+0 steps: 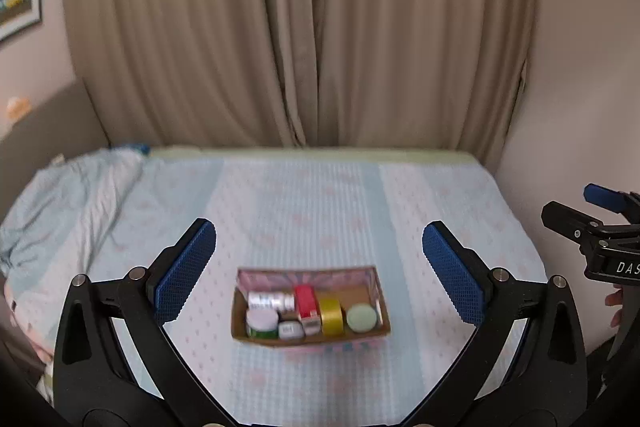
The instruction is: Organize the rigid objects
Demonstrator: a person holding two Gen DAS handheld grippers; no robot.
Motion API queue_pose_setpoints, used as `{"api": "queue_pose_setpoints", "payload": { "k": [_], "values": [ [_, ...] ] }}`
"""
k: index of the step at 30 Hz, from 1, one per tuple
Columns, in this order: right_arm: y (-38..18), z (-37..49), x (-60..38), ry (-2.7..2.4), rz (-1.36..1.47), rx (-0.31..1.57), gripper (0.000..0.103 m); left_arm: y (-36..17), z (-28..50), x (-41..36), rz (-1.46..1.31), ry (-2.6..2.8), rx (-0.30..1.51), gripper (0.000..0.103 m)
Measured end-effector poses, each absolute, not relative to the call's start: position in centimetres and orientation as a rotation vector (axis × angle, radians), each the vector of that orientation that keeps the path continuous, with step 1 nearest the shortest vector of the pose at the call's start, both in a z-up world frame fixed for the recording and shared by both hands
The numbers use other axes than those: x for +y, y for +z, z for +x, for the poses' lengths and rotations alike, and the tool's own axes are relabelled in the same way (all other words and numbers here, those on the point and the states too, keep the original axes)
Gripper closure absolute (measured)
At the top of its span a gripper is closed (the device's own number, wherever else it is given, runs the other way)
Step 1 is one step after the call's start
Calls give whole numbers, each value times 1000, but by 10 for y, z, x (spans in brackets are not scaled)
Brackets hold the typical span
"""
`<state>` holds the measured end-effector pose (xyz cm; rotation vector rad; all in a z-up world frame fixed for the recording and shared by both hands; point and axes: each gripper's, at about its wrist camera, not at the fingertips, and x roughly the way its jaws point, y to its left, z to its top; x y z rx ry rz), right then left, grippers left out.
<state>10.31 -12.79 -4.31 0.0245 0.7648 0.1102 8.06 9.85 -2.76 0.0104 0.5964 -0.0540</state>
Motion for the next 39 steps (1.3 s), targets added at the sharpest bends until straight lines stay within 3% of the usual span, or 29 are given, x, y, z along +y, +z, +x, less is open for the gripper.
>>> {"api": "queue_pose_setpoints", "payload": {
  "k": [8, 39],
  "values": [
    [-20, 72, -124, 19, -21, 639, 0, -12, 50, 94, 24, -52, 484, 0],
    [-8, 53, -132, -38, 18, 592, 0, -5, 32, 93, 21, -62, 463, 0]
  ]
}}
